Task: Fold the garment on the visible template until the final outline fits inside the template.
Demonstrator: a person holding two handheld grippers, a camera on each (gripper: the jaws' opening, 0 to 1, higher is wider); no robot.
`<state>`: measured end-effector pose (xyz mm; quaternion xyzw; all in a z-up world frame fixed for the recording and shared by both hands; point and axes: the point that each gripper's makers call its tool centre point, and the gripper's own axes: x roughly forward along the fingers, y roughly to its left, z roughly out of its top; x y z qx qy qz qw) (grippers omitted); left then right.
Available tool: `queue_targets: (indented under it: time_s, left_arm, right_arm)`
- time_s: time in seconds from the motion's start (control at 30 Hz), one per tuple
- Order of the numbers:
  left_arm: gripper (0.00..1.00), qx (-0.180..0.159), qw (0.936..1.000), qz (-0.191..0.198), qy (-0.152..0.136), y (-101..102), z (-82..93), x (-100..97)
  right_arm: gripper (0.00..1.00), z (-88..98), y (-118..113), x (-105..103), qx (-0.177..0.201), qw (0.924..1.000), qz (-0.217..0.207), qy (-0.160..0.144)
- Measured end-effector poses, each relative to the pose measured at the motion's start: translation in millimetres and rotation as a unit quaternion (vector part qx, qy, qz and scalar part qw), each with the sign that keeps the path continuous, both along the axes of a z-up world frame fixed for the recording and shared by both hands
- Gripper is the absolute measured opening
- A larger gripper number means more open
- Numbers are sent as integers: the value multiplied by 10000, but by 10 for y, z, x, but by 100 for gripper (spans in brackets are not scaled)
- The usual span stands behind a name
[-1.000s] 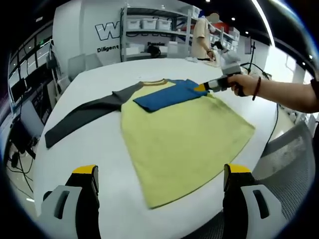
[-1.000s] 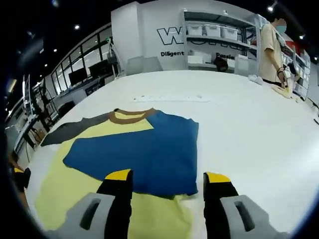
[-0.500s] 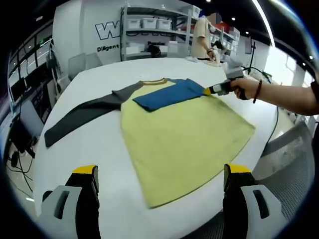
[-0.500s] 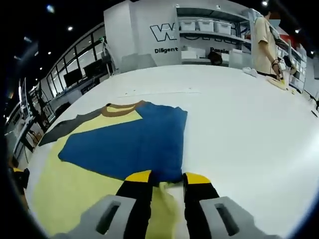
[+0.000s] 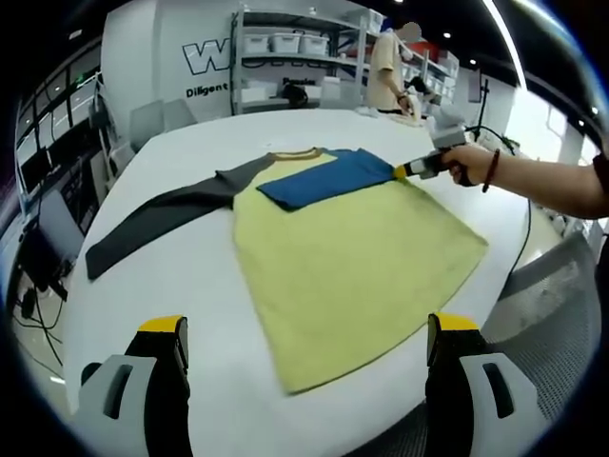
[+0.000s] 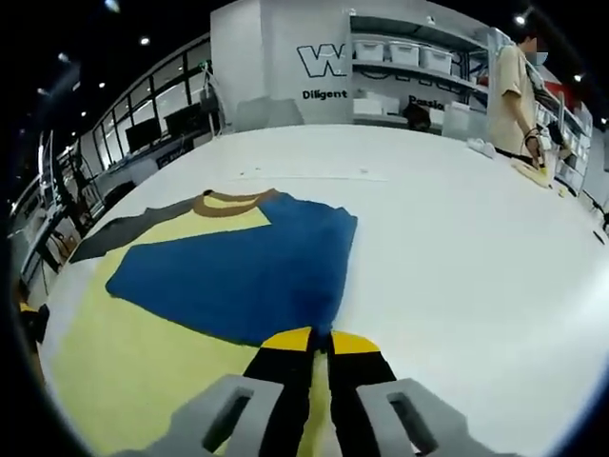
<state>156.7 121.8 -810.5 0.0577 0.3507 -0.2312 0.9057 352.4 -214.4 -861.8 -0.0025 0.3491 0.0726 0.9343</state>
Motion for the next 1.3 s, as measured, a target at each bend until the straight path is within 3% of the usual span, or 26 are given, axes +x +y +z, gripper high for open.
queue_targets:
  time_s: [0.53,1.03,1.2,1.3]
  left_arm:
    - [99,-12,10000,20,58,11,-20,-13]
    - [99,-20,9999,81,106,27,-36,-15]
    - [99,-14,9999,63,128,21,-41,-20]
    - [99,-14,9999,52,136,16,-43,-22]
  right_arm:
    - [0,11,-367,17,-131,9999,2,13]
    - [0,22,-482,29,-136,9999,-84,-8]
    - [0,20,-480,40,-73,9999,-74,-28]
    - [1,29,-491,33,289,9991,-295,5]
